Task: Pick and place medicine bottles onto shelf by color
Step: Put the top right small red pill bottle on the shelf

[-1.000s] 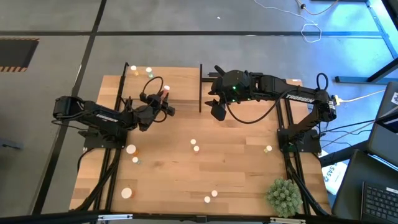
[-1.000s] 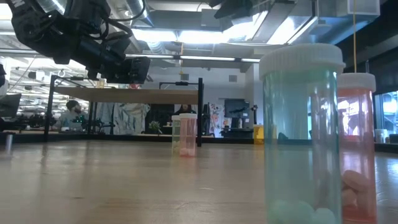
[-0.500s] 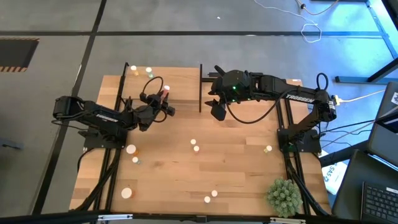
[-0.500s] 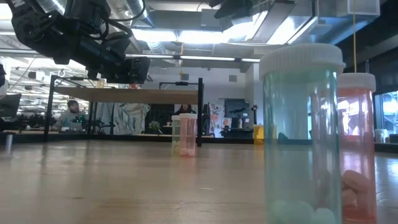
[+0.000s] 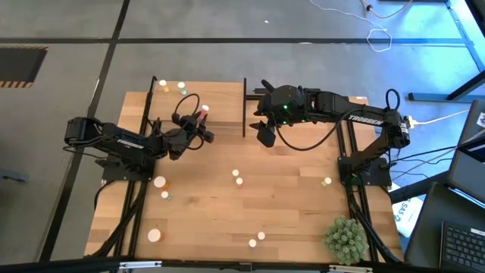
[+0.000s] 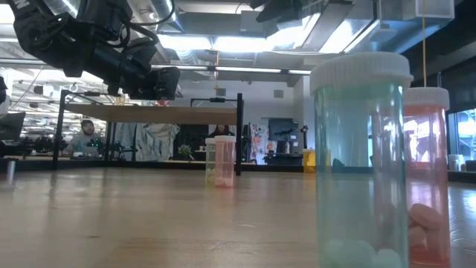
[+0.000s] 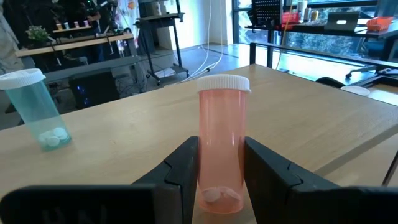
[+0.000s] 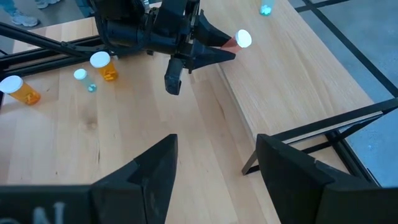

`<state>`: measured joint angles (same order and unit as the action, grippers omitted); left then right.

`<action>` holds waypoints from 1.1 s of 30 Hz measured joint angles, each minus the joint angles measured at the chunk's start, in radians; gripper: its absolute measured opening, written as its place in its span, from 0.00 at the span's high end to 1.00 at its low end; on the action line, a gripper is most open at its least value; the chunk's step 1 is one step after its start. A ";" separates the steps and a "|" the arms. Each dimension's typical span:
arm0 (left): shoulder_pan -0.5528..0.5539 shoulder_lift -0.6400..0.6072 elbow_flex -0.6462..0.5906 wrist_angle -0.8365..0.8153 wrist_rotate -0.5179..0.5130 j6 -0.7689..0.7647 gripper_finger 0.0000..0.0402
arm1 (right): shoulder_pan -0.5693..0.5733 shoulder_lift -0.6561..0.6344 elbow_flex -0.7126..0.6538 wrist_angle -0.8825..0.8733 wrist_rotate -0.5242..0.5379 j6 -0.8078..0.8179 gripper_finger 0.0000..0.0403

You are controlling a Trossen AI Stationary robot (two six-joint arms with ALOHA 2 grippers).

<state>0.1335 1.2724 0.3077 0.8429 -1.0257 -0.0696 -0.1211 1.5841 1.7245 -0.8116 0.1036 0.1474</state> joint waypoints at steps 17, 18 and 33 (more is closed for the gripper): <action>0.040 0.001 -0.002 -0.005 0.079 0.013 0.73 | 0.000 0.000 0.000 0.000 0.000 0.000 0.45; 0.040 0.001 -0.002 -0.005 0.079 0.025 0.73 | 0.000 0.000 0.000 0.000 0.000 0.000 0.45; 0.040 -0.006 -0.002 0.002 0.079 0.055 0.73 | 0.000 0.000 0.000 0.000 0.000 0.000 0.45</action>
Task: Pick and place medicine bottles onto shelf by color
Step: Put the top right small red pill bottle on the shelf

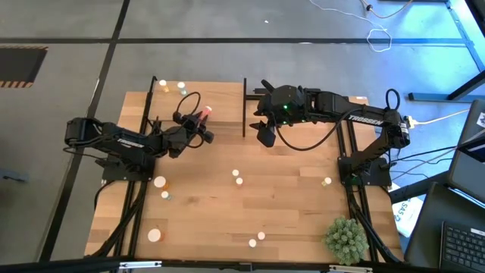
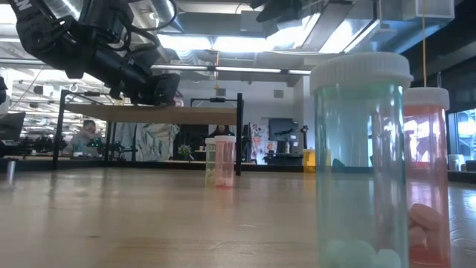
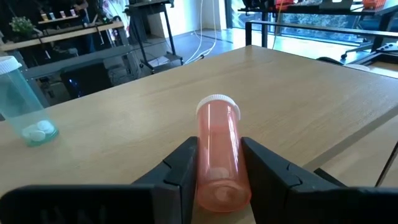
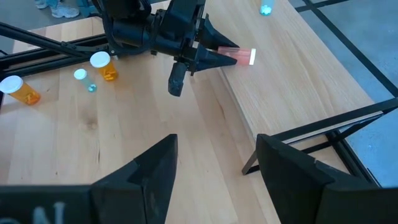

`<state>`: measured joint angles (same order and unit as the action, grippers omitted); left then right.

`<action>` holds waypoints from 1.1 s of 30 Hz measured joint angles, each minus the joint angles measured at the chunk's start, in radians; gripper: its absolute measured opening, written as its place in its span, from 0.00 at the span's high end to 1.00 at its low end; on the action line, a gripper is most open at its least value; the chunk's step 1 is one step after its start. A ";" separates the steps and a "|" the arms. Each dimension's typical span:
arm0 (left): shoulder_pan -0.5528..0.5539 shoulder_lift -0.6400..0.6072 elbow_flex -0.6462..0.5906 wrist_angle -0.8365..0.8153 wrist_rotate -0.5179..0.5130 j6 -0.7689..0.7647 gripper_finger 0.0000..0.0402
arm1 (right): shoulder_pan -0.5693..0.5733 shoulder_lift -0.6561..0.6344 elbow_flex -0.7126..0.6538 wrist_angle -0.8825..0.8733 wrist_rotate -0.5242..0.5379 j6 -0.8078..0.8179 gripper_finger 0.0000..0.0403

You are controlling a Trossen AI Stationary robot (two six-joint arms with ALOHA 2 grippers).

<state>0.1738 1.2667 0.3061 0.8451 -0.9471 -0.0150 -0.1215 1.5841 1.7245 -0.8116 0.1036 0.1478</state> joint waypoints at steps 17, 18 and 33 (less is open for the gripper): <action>0.000 -0.153 0.001 0.006 0.255 0.051 0.73 | 0.000 0.000 0.000 0.008 -0.003 -0.165 0.45; 0.000 -0.167 0.001 0.007 0.287 0.051 0.73 | 0.000 0.001 0.000 0.018 -0.003 -0.207 0.45; 0.000 -0.349 0.001 0.009 0.622 -0.046 0.73 | 0.007 0.110 0.000 0.137 0.000 -0.839 0.45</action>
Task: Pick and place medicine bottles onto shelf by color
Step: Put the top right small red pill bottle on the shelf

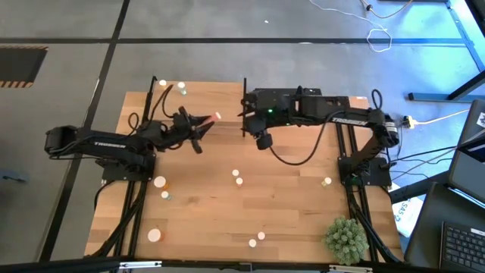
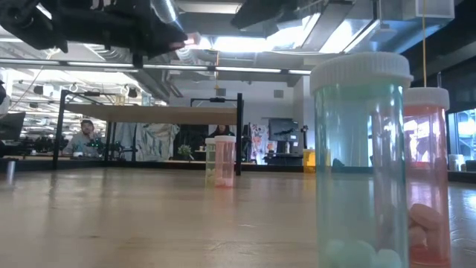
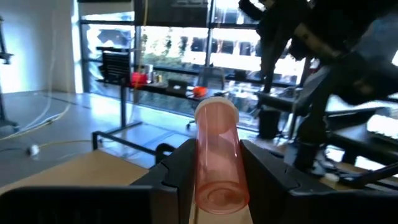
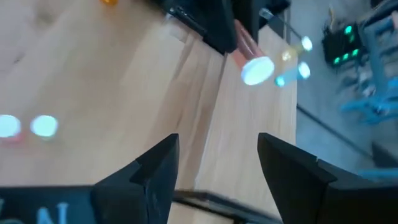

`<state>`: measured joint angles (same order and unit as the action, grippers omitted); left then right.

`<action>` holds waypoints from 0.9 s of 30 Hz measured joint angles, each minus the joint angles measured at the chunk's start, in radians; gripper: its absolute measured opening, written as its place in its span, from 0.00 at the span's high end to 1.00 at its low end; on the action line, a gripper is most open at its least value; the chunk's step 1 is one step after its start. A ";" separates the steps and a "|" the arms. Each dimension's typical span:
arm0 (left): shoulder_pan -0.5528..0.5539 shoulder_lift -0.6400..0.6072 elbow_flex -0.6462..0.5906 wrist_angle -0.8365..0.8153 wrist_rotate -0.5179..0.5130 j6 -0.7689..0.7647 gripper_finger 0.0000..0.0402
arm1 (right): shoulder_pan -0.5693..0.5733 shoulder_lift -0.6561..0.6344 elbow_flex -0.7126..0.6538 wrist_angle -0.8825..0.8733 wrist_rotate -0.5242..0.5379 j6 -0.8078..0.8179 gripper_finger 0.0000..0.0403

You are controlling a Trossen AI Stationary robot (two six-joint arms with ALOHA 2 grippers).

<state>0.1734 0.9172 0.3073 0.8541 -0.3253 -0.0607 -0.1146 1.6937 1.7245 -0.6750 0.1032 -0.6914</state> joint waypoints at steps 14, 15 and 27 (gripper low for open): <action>0.000 -0.015 0.000 -0.014 0.081 -0.117 0.73 | 0.014 0.100 0.000 0.252 -0.001 -0.181 0.45; 0.000 -0.015 0.000 -0.015 0.082 -0.117 0.73 | 0.014 0.101 0.000 0.254 -0.001 -0.182 0.45; 0.000 -0.015 0.000 -0.015 0.160 -0.149 0.73 | 0.014 0.100 0.000 0.289 -0.094 -0.182 0.45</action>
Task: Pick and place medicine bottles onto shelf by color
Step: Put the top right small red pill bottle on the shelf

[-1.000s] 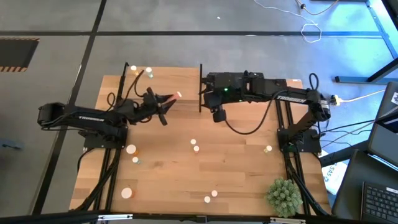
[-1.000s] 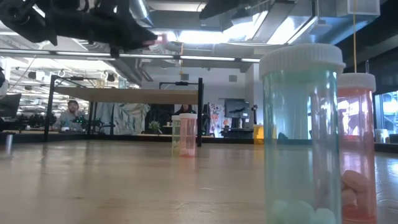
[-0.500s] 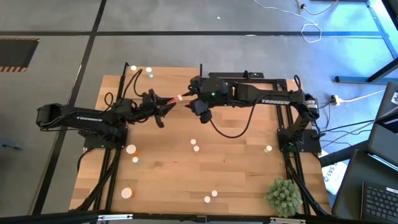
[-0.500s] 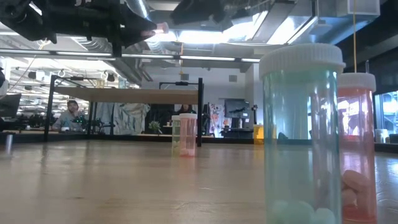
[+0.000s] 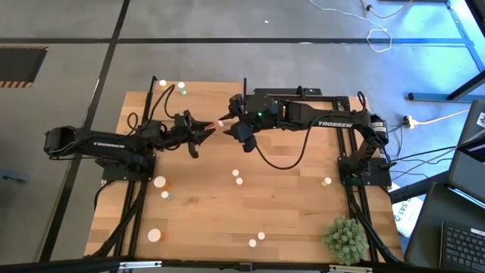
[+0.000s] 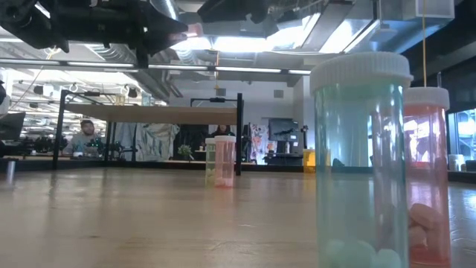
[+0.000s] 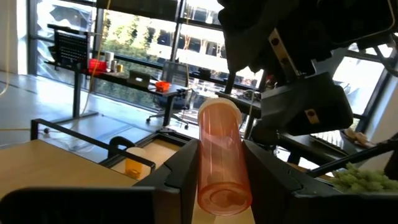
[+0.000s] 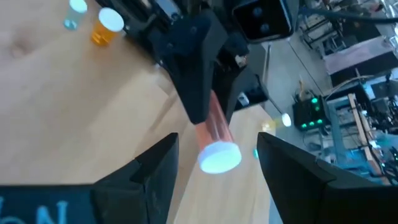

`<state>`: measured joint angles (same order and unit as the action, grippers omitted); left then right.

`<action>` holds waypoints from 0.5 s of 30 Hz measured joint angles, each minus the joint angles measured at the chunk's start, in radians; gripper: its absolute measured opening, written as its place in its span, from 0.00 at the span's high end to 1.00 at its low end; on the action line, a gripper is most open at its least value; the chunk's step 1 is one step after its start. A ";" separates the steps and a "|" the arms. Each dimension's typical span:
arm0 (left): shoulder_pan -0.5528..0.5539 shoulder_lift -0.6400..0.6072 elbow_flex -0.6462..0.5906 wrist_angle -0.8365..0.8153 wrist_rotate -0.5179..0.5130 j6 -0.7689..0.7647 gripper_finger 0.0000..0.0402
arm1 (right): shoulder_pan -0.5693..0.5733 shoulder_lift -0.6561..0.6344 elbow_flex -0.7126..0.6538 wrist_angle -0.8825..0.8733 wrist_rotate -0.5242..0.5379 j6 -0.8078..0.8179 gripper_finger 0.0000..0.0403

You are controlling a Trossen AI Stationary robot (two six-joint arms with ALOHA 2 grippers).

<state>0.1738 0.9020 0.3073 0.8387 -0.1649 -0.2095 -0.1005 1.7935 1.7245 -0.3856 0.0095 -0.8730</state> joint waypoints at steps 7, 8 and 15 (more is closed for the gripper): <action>0.000 0.000 0.000 0.000 0.053 -0.050 0.73 | 0.000 0.004 0.000 0.002 -0.004 0.000 0.45; 0.000 0.000 0.000 0.000 0.055 -0.052 0.73 | 0.000 0.006 0.000 0.000 -0.004 0.000 0.45; 0.000 0.000 0.000 0.005 0.056 -0.054 0.73 | 0.000 0.024 0.000 -0.009 -0.004 0.000 0.45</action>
<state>0.1737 0.9020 0.3073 0.8441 -0.1085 -0.2634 -0.1005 1.8171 1.7241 -0.3951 0.0052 -0.8733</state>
